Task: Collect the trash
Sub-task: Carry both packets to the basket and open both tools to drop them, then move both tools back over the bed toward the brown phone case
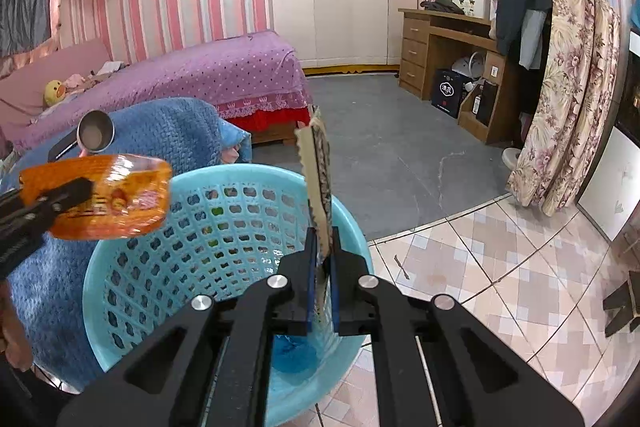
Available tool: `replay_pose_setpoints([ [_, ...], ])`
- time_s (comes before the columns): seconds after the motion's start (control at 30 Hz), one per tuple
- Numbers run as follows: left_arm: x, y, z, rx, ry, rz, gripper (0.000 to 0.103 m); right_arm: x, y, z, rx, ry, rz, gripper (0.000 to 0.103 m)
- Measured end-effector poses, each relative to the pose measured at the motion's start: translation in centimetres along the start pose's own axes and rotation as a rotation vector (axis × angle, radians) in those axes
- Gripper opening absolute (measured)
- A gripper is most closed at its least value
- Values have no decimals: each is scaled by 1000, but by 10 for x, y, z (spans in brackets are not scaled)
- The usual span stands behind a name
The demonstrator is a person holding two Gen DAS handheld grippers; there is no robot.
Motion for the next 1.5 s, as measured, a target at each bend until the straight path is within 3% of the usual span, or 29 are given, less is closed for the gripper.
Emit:
replay_pose_setpoints([
  [0.03,1,3,-1,-2,6,10,17,0,0,0,1,2,-1,6],
  [0.1,-2,6,-1,-5,8,31,42,-1,0,-1,3,9,4,6],
  [0.17,-7,4,1,3,0,48,58,-1,-1,-2,4,10,11,6],
  [0.3,-26,-2,5,25,-12,111,78,-7,1,-4,-7,0,18,6],
  [0.37,-34,-8,6,36,-26,144,84,-10,2,-5,-10,-6,20,6],
  [0.77,-107,-47,2,48,-101,268,89,-23,14,-11,-49,-49,-15,9],
  [0.8,-111,-51,1,51,-109,271,89,-25,16,-11,-55,-57,-23,13],
  [0.87,-120,-62,0,61,-122,280,90,-29,17,-12,-56,-65,-35,47],
  [1.0,-135,-80,-4,82,-117,310,92,-42,17,-10,-57,-90,-45,63],
  [1.07,-145,-89,-6,87,-114,326,92,-46,16,-9,-47,-100,-60,81],
  [1.27,-178,-112,-9,104,-128,354,95,-65,12,1,-4,-113,-95,96],
  [1.5,-217,-127,-17,99,-131,397,97,-100,21,10,-8,-151,-106,96],
])
Point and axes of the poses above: each gripper's, at about its wrist camera, not at the fingertips, and y roughly the way its jaws point, x to its right, z to its top, the point moved 1 cm from there along y, roughly the way its jaws point, and after that the axes turned 7 degrees about x, right-handed, at the moved point
